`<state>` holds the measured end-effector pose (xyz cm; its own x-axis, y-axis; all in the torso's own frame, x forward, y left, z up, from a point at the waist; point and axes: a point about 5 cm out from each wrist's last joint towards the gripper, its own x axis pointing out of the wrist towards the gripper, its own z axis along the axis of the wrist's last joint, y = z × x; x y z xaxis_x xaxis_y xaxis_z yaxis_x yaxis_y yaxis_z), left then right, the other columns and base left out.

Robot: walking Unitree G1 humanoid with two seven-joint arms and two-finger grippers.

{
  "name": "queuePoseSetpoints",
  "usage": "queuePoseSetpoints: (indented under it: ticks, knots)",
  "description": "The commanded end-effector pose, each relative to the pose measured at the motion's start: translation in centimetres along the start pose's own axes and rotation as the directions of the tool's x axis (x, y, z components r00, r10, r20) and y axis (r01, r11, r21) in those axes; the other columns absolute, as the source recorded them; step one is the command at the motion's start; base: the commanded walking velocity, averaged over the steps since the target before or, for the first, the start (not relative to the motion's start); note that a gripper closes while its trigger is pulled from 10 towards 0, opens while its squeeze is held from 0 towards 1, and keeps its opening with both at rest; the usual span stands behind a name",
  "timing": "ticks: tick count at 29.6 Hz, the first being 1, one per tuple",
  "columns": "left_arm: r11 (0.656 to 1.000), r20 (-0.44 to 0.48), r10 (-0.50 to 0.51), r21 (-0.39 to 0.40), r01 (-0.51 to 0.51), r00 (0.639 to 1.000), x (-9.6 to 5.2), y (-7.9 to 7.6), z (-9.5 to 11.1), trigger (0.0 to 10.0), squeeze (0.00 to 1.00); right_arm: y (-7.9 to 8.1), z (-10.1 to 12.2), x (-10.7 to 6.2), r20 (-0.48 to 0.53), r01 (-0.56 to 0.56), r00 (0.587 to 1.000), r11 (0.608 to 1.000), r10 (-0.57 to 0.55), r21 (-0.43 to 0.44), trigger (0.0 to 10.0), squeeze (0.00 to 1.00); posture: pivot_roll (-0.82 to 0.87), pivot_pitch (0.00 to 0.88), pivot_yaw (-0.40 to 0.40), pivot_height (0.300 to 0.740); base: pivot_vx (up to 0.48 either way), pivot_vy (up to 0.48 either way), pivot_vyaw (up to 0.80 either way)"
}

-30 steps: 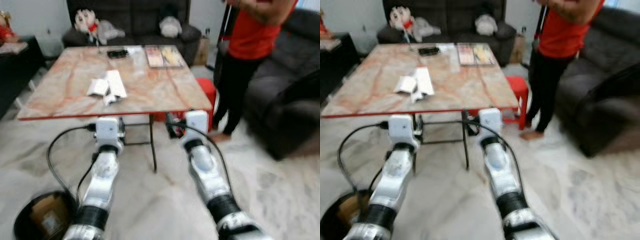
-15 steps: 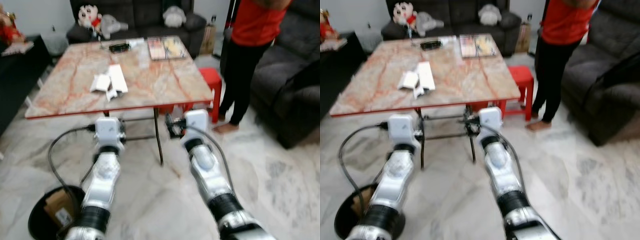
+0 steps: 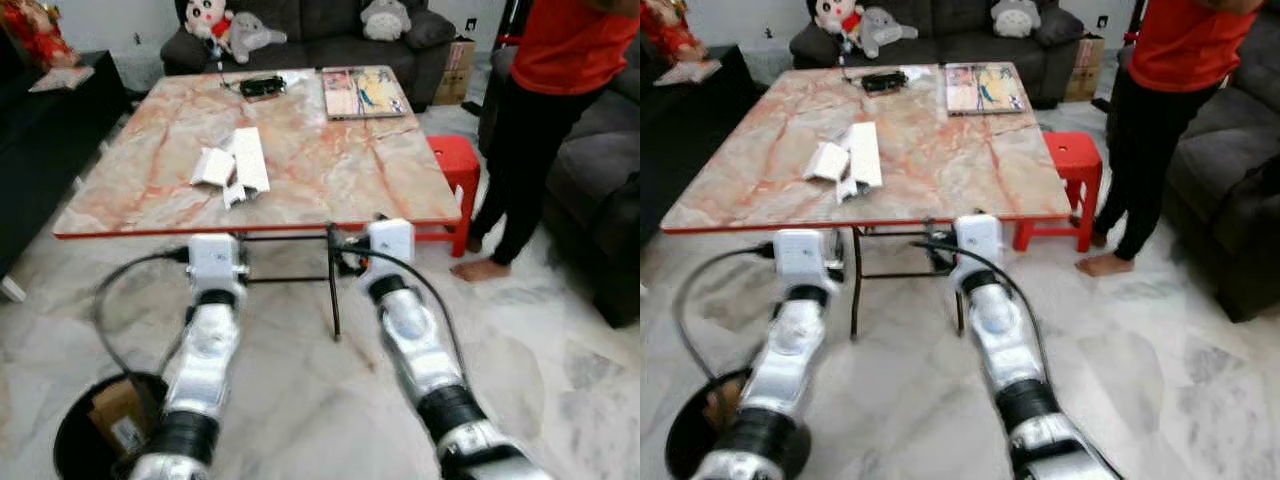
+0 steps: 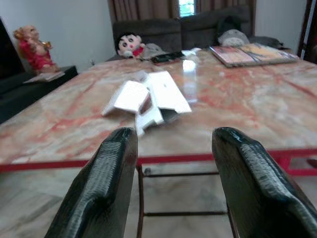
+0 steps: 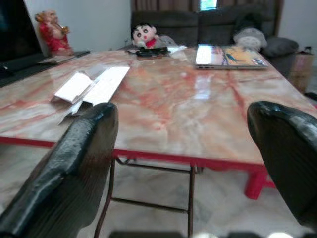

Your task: Picking trash to rubbish bin

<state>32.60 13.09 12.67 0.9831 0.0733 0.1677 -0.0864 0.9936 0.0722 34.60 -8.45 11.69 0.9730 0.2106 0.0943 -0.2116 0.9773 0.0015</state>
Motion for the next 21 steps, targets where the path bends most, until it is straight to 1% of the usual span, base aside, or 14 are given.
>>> queuePoseSetpoints:
  ticks: [1, 12, 14, 19, 21]
  knots:
    - [0.999, 0.014, 0.035, 0.015, -0.036, 0.999, 0.27, 1.32, 0.36, 10.0, 0.0, 1.44, 0.4, 0.29, 0.008, -0.034, 0.999, 0.999, 0.033, 0.018, 10.0, 0.0, -0.02, 0.0, 0.005, 0.74, 0.36, 0.0, 0.0]
    - [0.999, 0.011, 0.025, 0.026, -0.026, 1.0, 0.21, 1.22, 0.26, 10.0, 0.0, 1.24, 0.22, 0.38, -0.009, -0.018, 1.0, 0.999, 0.019, 0.026, 10.0, 0.0, -0.02, 0.0, 0.003, 0.74, 0.36, 0.0, 0.0]
    - [0.999, 0.012, 0.024, 0.028, -0.024, 1.0, 0.23, 1.23, 0.28, 10.0, 0.0, 1.16, 0.2, 0.41, -0.012, -0.01, 1.0, 1.0, 0.01, 0.016, 10.0, 0.0, -0.02, 0.0, 0.002, 0.74, 0.364, 0.0, 0.0]
    - [0.999, 0.012, 0.026, 0.03, -0.026, 1.0, 0.25, 1.28, 0.29, 10.0, 0.0, 1.2, 0.24, 0.45, -0.009, -0.016, 1.0, 1.0, 0.017, 0.021, 10.0, 0.0, -0.02, 0.0, 0.001, 0.74, 0.36, 0.0, -0.59]
    - [0.999, 0.013, 0.027, 0.03, -0.027, 1.0, 0.28, 1.28, 0.32, 10.0, 0.0, 1.26, 0.34, 0.44, 0.001, -0.021, 1.0, 0.999, 0.021, 0.029, 10.0, 0.0, -0.02, 0.0, 0.001, 0.74, 0.36, 0.0, 0.0]
